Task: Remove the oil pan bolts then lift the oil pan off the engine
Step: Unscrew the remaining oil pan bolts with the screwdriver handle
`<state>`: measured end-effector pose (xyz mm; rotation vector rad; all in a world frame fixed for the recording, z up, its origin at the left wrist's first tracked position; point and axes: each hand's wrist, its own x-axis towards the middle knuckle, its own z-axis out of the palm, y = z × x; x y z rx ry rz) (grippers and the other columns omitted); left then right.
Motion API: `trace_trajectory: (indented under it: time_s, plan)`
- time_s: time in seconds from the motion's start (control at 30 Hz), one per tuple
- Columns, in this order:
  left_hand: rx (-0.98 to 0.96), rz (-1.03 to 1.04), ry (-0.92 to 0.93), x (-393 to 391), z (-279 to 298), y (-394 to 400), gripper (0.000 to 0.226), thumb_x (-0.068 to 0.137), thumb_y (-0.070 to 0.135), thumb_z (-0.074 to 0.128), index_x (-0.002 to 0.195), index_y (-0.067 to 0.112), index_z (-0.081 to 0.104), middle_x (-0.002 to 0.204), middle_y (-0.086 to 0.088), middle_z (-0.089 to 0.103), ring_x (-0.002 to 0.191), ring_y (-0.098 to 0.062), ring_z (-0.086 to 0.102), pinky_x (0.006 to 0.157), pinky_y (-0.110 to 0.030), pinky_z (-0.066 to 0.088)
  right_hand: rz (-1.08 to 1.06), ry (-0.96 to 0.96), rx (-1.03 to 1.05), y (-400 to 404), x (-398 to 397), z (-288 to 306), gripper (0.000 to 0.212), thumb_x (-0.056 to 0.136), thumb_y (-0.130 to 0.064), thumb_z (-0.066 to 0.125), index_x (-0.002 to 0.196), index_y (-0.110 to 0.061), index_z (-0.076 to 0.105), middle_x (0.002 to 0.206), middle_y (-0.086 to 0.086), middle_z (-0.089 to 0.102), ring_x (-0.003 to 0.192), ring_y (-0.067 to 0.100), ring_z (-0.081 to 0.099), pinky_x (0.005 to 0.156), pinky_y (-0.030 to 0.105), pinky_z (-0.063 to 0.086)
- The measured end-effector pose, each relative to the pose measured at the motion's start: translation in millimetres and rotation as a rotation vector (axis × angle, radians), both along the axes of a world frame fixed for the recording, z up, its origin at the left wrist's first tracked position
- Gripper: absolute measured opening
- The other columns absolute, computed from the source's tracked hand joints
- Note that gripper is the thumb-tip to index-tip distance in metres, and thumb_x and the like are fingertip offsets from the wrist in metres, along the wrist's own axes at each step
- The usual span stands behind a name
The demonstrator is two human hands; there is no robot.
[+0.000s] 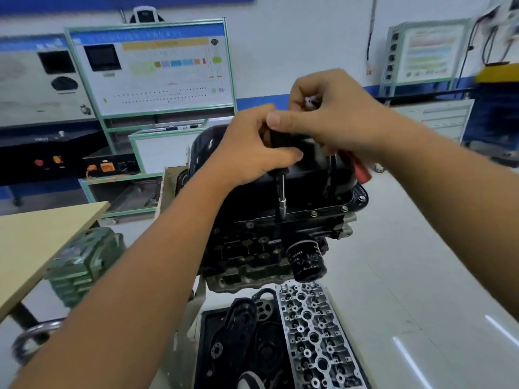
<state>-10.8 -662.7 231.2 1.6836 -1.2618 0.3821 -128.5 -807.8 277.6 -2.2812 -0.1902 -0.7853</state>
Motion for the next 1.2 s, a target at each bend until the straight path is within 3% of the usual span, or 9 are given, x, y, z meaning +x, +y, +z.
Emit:
trace_trajectory:
  time_s: [0.13,0.23,0.33,0.43,0.6,0.77,0.97,1.07,1.2]
  plan:
    - [0.053,0.019,-0.045,-0.6,-2.9,-2.2,0.023,0.073,0.034,0.084,0.086,0.022,0.07,0.073,0.002,0.067,0.067,-0.013,0.059,0.061,-0.04,0.051,-0.002,-0.266,0.084,4.1,16.1,-31.8,0.039,0.077,-0.039,0.089,0.07,-0.017,0.059,0.058,-0.011,0.049,0.053,0.004,0.042,0.054,0.024,0.039]
    - [0.135,0.046,-0.072,-4.0,-2.9,1.1,0.035,0.073,0.04,0.082,0.097,0.017,0.073,0.091,-0.01,0.074,0.088,-0.032,0.07,0.082,-0.055,0.054,-0.02,-0.364,0.22,9.3,29.9,-55.0,0.04,0.078,-0.039,0.086,0.066,-0.02,0.054,0.061,-0.008,0.049,0.06,0.008,0.043,0.06,0.026,0.039]
    - [0.252,-0.002,-0.082,-7.5,2.5,8.5,0.034,0.079,0.026,0.084,0.108,0.015,0.069,0.101,-0.01,0.075,0.097,-0.03,0.07,0.089,-0.05,0.055,-0.021,-0.431,0.336,12.7,38.0,-68.9,0.041,0.084,-0.042,0.077,0.065,-0.018,0.049,0.058,-0.007,0.045,0.059,0.01,0.042,0.061,0.029,0.039]
    - [0.284,-0.068,-0.043,-5.3,3.8,12.5,0.032,0.083,0.008,0.083,0.111,0.003,0.068,0.097,-0.015,0.074,0.081,-0.021,0.068,0.073,-0.037,0.053,0.006,-0.469,0.357,10.4,42.9,-84.3,0.043,0.09,-0.047,0.066,0.067,-0.013,0.054,0.059,0.008,0.051,0.058,0.016,0.046,0.058,0.042,0.042]
    - [0.055,0.023,-0.085,-1.5,-12.9,-3.2,0.05,0.071,0.029,0.09,0.111,0.025,0.061,0.065,0.007,0.062,0.057,-0.013,0.055,0.059,-0.033,0.047,0.022,-0.397,0.615,5.7,38.7,-124.6,0.033,0.099,-0.037,0.058,0.069,-0.031,0.067,0.054,-0.017,0.051,0.052,0.007,0.043,0.063,0.027,0.033]
    - [0.01,0.053,-0.193,2.5,-16.3,-4.5,0.062,0.081,0.026,0.077,0.134,0.037,0.047,0.063,-0.012,0.056,0.055,-0.026,0.051,0.058,-0.032,0.042,0.053,-0.215,0.393,-3.9,25.8,-95.8,0.02,0.091,-0.036,0.075,0.081,-0.019,0.075,0.053,-0.01,0.048,0.042,0.004,0.04,0.042,0.02,0.031]
    - [-0.139,-0.126,-0.049,4.9,-2.9,8.6,0.031,0.105,0.007,0.047,0.133,0.015,0.058,0.113,-0.024,0.071,0.087,-0.026,0.067,0.079,-0.039,0.056,-0.04,-0.212,0.178,-6.8,26.4,-97.7,0.033,0.074,-0.037,0.092,0.074,-0.01,0.072,0.061,0.002,0.055,0.053,0.005,0.043,0.056,0.026,0.039]
    - [-0.169,-0.176,0.039,6.5,3.4,8.2,0.023,0.098,0.002,0.06,0.118,0.011,0.065,0.105,-0.016,0.074,0.095,-0.03,0.073,0.082,-0.041,0.059,-0.088,-0.217,0.114,-7.2,31.9,-100.3,0.032,0.072,-0.037,0.093,0.065,-0.015,0.071,0.054,-0.01,0.051,0.049,0.001,0.044,0.051,0.015,0.037]
    - [-0.179,-0.165,0.104,11.3,21.0,2.6,0.024,0.079,0.004,0.078,0.081,0.017,0.058,0.093,-0.015,0.077,0.071,-0.019,0.065,0.053,-0.022,0.047,-0.13,-0.238,0.048,-0.2,35.9,-105.4,0.029,0.072,-0.038,0.092,0.063,-0.021,0.071,0.052,-0.008,0.053,0.051,0.003,0.048,0.053,0.013,0.036]
